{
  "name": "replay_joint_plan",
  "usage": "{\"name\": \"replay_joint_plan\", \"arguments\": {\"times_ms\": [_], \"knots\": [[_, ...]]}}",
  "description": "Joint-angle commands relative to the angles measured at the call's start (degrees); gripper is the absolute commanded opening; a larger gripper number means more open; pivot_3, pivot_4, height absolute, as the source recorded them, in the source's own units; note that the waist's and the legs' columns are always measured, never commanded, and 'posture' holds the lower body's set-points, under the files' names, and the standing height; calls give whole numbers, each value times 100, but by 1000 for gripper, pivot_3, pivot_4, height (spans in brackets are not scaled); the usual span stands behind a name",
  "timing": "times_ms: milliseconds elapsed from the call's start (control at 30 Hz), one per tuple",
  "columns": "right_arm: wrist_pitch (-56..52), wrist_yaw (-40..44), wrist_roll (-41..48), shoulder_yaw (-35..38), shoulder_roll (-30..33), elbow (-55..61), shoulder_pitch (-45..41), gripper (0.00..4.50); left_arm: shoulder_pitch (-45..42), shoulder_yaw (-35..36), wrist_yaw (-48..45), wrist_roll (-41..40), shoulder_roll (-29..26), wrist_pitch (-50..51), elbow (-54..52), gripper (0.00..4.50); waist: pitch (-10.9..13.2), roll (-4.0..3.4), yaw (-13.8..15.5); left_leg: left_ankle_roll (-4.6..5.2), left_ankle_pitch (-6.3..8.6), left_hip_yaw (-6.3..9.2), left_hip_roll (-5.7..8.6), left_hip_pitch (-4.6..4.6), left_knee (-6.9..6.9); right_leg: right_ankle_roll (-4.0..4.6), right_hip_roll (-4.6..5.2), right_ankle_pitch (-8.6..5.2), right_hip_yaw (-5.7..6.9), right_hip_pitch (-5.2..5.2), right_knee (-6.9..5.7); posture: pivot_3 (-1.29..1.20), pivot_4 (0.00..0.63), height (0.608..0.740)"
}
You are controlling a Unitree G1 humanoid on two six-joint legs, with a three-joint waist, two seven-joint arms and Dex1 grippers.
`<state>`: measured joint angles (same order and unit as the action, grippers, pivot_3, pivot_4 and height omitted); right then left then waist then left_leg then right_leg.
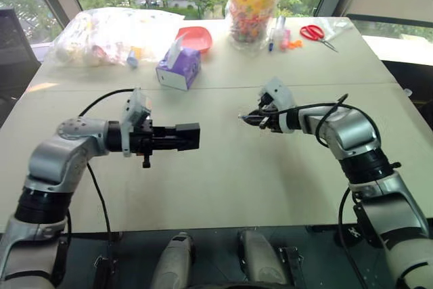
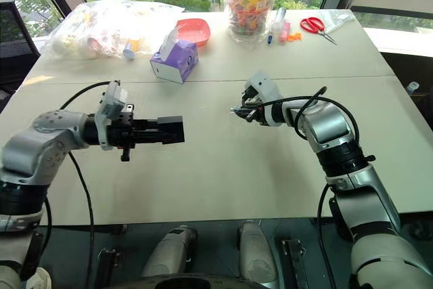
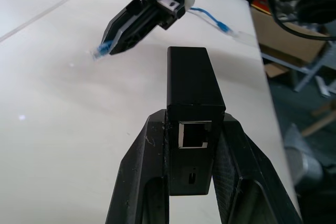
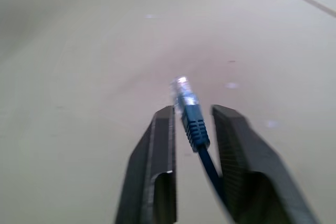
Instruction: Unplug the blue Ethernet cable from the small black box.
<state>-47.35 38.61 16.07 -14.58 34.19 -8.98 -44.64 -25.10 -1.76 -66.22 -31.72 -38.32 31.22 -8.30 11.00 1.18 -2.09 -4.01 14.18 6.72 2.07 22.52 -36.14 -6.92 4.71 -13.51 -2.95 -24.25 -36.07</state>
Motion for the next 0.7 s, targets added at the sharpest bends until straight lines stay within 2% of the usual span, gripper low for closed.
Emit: {"name": "replay_joint_plan", "arguments": {"times_ms": [33,100,133,367,467,700], "knots": [[-131,-279,-57,512,37,295,86,3118,26,-259,507,646,512,-931,239,490,0,2,24,0,0,0,0,1,0,0,0,0,0,0,1,0,150,740],[-390,-230,67,670,122,645,257,4128,1,-334,749,904,824,-1322,458,490,0,1,26,0,0,1,-1,1,2,1,-1,1,0,-2,0,0,150,740],[-574,-183,184,794,184,921,395,4488,-18,-385,883,1048,1010,-1579,630,490,0,1,31,0,0,1,-1,1,4,1,-2,0,0,-2,0,0,150,740],[-1614,-269,842,1469,298,2667,1404,4488,-198,-546,1681,2120,1846,-3673,2365,490,-2,0,129,2,1,1,-1,-3,-2,0,-3,1,0,2,-3,0,150,740],[-1884,-458,962,1584,184,3095,1671,4488,-288,-491,1936,2341,2013,-4294,3024,490,-3,1,136,2,1,1,0,-3,-7,-1,-2,1,0,7,-1,0,150,740],[-2232,-851,1121,1779,-58,3452,1867,4488,-249,-380,2403,2467,2233,-4797,3667,490,-4,2,130,3,1,1,0,-7,-9,-2,-3,2,0,11,-3,0,150,740]]}}
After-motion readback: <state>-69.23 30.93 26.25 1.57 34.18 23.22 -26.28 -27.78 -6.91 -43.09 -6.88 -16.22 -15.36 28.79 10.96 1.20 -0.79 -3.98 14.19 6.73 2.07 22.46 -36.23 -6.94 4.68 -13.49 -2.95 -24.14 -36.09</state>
